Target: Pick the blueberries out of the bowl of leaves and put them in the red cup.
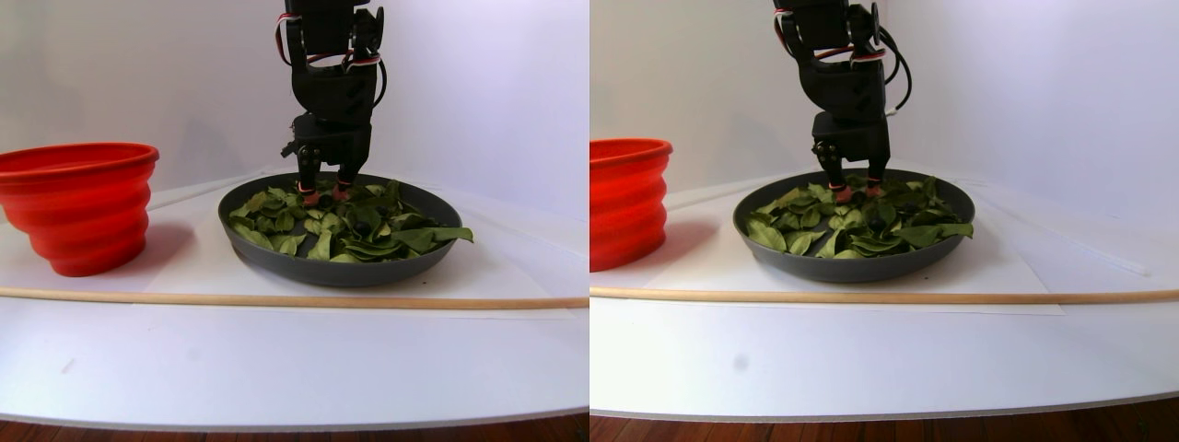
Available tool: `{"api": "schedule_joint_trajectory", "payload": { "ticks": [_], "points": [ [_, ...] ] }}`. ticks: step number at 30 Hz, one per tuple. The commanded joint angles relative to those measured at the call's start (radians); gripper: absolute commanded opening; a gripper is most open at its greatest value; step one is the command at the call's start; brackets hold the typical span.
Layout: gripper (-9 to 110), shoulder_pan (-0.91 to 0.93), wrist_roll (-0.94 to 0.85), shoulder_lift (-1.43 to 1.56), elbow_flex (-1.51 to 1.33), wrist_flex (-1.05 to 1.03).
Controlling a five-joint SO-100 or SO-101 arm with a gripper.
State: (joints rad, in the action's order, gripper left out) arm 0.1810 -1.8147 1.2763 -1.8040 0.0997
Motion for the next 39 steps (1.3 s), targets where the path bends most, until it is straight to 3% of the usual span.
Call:
{"api": "schedule_joint_trajectory", "payload": {
  "ticks": [1,39],
  "points": [
    [15,0.017,-0.005,0.011,0.002,0.021],
    [13,-0.028,0.015,0.201,-0.063,-0.029]
  ]
}}
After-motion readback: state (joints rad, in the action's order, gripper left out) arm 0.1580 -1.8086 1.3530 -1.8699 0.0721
